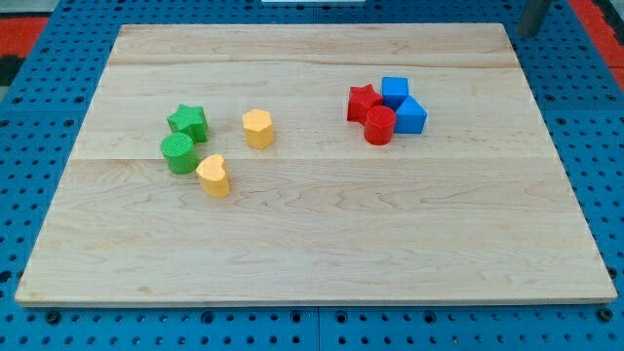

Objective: Move the blue cube along with the red star left and down a bit

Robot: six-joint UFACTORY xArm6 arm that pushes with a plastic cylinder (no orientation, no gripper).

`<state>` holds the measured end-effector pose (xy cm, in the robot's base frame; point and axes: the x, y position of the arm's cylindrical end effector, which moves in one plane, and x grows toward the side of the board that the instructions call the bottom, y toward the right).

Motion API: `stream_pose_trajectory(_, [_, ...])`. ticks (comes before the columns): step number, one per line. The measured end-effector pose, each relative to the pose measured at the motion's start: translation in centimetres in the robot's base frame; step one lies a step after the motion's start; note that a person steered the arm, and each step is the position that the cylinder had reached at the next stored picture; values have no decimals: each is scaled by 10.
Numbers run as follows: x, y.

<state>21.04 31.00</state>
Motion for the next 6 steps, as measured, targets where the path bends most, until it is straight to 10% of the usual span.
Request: stream_pose_trajectory(6, [28,-169])
